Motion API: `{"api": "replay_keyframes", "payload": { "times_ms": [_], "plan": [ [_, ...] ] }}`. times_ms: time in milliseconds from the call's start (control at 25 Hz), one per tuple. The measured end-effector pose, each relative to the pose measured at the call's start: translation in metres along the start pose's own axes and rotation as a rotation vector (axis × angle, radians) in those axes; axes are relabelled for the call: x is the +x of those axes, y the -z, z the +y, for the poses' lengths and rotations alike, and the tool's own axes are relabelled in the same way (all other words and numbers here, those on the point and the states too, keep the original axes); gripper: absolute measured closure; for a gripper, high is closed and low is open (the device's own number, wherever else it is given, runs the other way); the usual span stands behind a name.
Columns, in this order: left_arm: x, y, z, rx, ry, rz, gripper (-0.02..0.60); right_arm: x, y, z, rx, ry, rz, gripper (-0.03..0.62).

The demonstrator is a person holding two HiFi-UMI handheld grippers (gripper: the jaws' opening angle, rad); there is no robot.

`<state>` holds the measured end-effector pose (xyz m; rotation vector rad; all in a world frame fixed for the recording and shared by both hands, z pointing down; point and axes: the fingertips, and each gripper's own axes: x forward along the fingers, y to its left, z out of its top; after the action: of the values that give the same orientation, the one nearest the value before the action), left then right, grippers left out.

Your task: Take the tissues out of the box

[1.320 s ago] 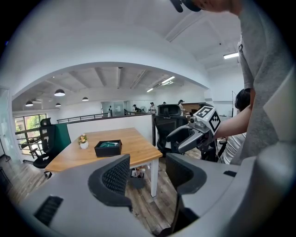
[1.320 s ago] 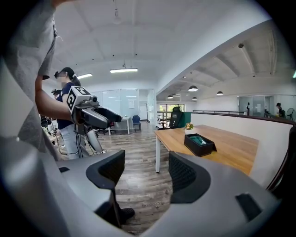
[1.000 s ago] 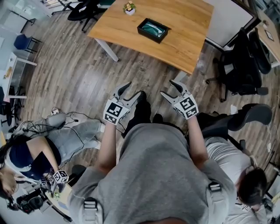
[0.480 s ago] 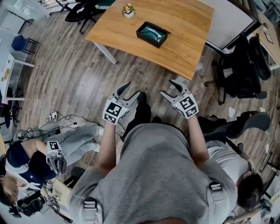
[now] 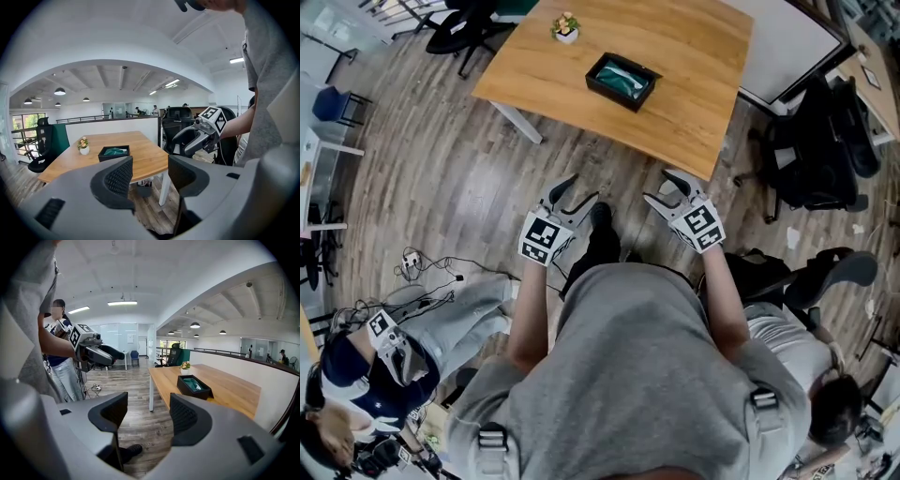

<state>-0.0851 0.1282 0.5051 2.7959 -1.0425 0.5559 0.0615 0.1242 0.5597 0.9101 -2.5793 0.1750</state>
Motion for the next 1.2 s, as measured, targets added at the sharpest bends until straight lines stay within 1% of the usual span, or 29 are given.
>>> {"api": "replay_keyframes", "payload": {
  "times_ms": [200, 480, 760, 1000, 1200],
  "plan": [
    [0.013, 0.0, 0.031, -0.009, 0.019, 0.007, 0.334, 0.023, -0.021, -0.024, 0.021, 0.011, -0.017, 0.306],
    [0.033, -0.003, 0.091, -0.015, 0.04, 0.008, 0.334, 0.07, -0.039, -0.059, 0.02, 0.045, 0.004, 0.306],
    [0.044, -0.009, 0.168, -0.033, 0.043, 0.006, 0.334, 0.13, -0.049, -0.083, 0.038, 0.054, 0.052, 0.306],
    [0.066, -0.016, 0.224, -0.017, 0.08, 0.004, 0.334, 0.166, -0.063, -0.117, 0.08, 0.116, 0.039, 0.309],
    [0.086, -0.022, 0.248, -0.003, 0.123, 0.009, 0.334, 0.182, -0.073, -0.134, 0.095, 0.158, 0.043, 0.312]
  ]
}}
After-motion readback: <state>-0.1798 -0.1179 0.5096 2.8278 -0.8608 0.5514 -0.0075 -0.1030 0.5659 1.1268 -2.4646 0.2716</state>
